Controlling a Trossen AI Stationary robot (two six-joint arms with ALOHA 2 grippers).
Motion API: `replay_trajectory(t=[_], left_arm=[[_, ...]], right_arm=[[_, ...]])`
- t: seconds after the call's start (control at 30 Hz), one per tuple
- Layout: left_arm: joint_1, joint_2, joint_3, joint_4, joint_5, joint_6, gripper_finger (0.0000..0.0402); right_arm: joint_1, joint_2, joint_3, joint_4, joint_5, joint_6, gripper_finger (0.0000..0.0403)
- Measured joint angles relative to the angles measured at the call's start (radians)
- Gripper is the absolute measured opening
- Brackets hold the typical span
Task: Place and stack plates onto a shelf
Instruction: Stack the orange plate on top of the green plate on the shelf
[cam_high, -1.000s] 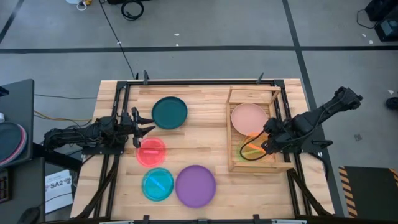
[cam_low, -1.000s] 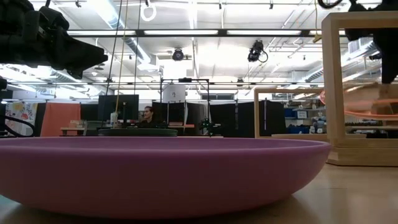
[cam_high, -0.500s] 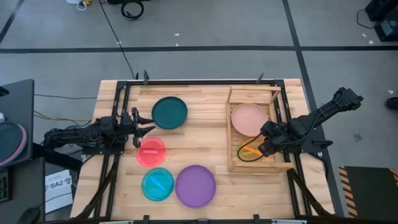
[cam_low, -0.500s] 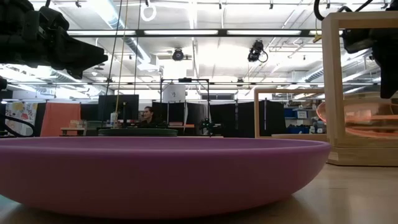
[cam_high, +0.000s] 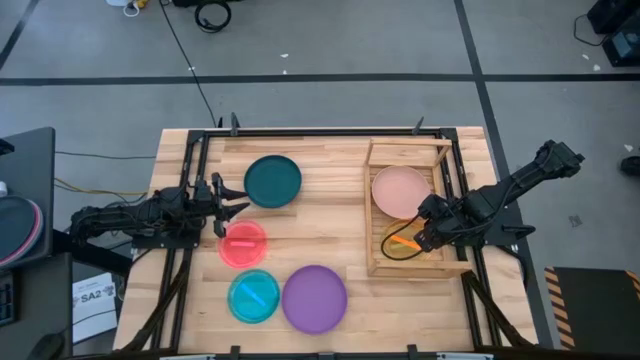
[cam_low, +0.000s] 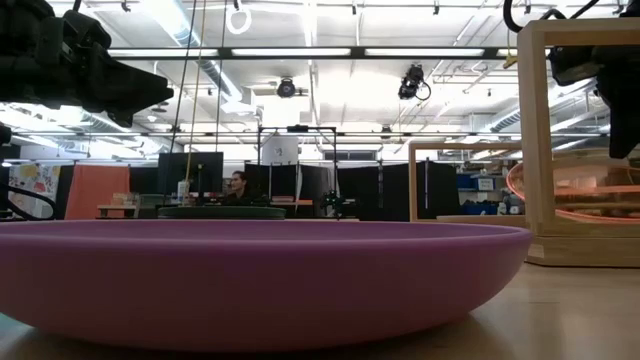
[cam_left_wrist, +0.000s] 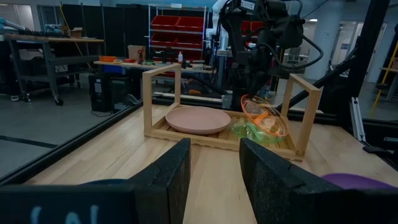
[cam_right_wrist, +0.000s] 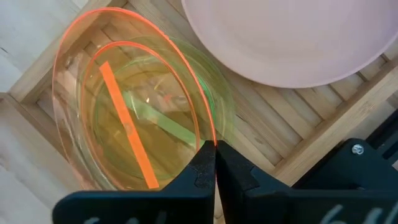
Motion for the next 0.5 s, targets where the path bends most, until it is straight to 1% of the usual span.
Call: replay_trajectory(t=[0.5], left_arm=[[0.0, 0.0, 0.0, 0.0, 0.0, 0.0, 0.0144]], right_arm=[[0.0, 0.0, 0.0, 0.0, 0.001, 0.0, 0.0056]])
